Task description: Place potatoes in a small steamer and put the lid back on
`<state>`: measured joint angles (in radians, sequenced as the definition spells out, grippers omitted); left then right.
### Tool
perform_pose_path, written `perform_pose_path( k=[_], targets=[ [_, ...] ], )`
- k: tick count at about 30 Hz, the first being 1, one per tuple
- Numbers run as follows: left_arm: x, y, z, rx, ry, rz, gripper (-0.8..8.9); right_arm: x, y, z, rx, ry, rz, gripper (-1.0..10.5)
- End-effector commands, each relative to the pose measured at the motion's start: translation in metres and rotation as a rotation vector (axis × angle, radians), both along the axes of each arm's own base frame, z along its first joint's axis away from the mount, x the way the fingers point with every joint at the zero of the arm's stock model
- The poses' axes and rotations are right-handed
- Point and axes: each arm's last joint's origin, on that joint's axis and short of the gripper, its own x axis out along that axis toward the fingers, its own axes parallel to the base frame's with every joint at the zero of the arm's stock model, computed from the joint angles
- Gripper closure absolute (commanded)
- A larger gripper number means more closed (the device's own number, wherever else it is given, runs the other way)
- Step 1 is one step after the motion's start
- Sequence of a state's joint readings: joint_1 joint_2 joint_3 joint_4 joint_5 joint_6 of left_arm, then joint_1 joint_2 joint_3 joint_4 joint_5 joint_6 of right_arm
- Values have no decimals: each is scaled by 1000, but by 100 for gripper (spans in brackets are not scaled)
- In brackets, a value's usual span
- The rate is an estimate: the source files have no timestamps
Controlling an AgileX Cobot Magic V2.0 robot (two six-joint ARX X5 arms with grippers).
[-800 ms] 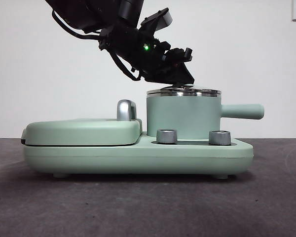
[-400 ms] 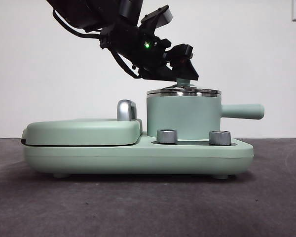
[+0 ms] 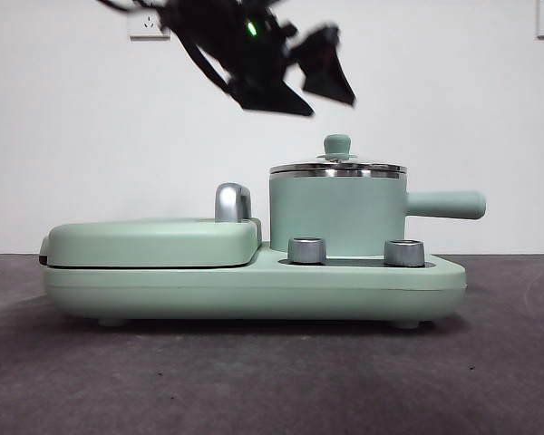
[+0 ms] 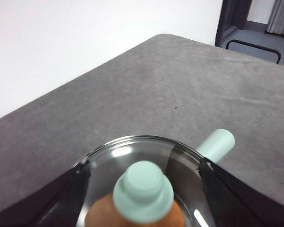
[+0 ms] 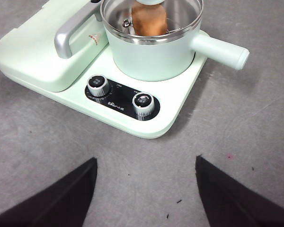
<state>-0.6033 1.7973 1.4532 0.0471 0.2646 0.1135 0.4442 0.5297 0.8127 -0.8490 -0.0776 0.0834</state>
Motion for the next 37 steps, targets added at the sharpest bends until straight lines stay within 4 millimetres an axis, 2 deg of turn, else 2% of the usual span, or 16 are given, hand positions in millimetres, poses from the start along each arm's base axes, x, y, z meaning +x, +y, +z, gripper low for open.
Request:
perform_pose_path(
  k=[1, 7, 11, 17, 22, 28, 31, 37],
  targets=[
    [-3, 12, 14, -7, 58, 9, 444, 0, 1, 2, 12, -5, 0, 617],
    [-13, 53, 37, -35, 180, 59, 443, 0, 1, 2, 12, -5, 0, 617],
    [-22, 84, 45, -40, 204, 106, 443, 0, 1, 2, 13, -6, 0, 617],
    [-56, 132, 34, -63, 224, 206, 443, 0, 1, 2, 13, -6, 0, 617],
    [-99, 163, 17, -88, 236, 271, 443, 1, 1, 2, 13, -6, 0, 617],
    [-146, 181, 7, -136, 232, 246, 448, 1, 1, 2, 13, -5, 0, 617],
    [-166, 185, 4, -137, 244, 231, 480, 1, 1, 2, 13, -5, 0, 617],
    [-197, 194, 3, -118, 287, 238, 480, 1, 1, 2, 13, -5, 1, 616]
  ],
)
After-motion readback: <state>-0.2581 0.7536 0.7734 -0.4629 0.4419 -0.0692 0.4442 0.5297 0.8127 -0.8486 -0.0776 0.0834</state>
